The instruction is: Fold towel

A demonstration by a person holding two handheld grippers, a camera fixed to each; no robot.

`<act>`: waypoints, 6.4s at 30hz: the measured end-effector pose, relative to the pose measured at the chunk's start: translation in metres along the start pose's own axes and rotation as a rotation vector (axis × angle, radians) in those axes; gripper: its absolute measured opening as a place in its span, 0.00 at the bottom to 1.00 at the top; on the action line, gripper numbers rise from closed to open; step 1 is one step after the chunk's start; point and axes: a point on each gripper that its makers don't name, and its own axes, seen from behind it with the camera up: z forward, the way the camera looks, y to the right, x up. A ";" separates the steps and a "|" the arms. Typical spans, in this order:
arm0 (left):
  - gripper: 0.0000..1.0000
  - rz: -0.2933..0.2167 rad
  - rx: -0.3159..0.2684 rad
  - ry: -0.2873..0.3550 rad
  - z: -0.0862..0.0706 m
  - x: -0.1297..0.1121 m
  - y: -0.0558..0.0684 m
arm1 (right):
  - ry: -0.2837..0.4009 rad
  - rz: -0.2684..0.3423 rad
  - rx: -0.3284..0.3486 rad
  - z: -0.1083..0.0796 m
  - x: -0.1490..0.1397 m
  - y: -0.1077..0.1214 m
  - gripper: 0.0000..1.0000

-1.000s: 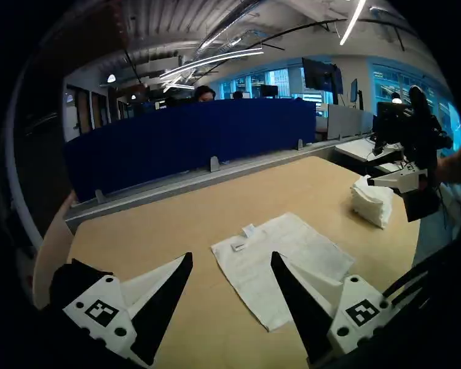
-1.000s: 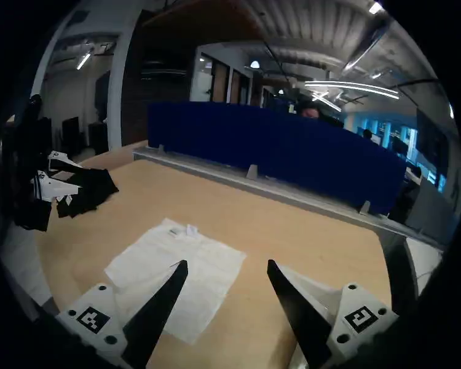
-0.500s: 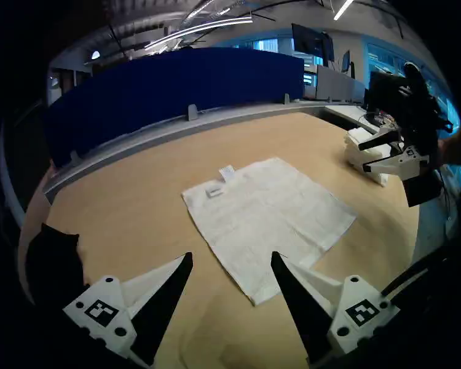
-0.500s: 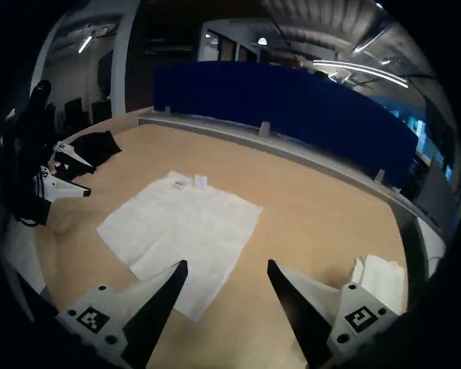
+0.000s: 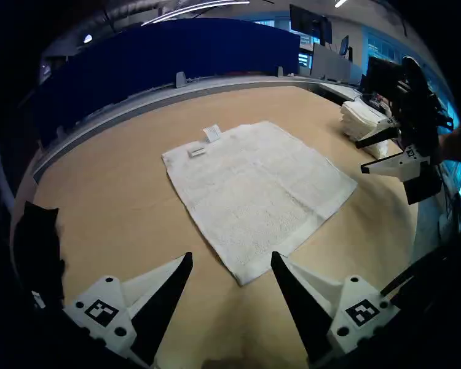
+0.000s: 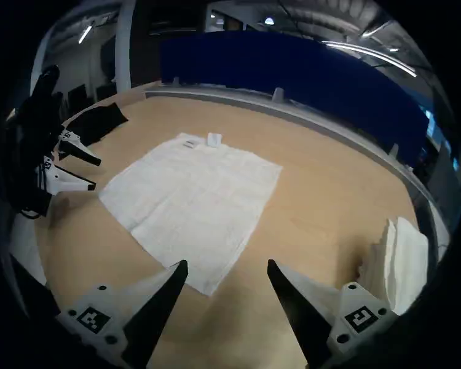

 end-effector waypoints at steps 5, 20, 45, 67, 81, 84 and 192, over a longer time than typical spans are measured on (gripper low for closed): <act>0.94 0.012 -0.010 -0.017 0.006 -0.005 0.004 | -0.023 -0.011 0.007 0.003 -0.010 -0.001 1.00; 0.94 0.001 -0.041 -0.094 0.016 -0.029 0.018 | -0.085 -0.034 0.033 0.011 -0.039 -0.009 0.87; 0.54 0.022 -0.007 -0.132 0.017 -0.034 0.016 | -0.108 -0.013 0.080 0.019 -0.050 -0.022 0.53; 0.12 0.001 0.026 -0.145 0.016 -0.036 0.016 | -0.104 0.022 0.086 0.019 -0.044 -0.024 0.11; 0.10 -0.041 0.021 -0.130 0.015 -0.031 0.016 | -0.109 0.042 0.083 0.016 -0.044 -0.023 0.06; 0.10 -0.032 0.019 -0.131 0.015 -0.031 0.017 | -0.111 0.047 0.084 0.015 -0.043 -0.023 0.06; 0.10 -0.340 -0.014 -0.089 -0.012 0.042 0.007 | -0.034 0.039 0.143 -0.024 0.041 -0.003 0.03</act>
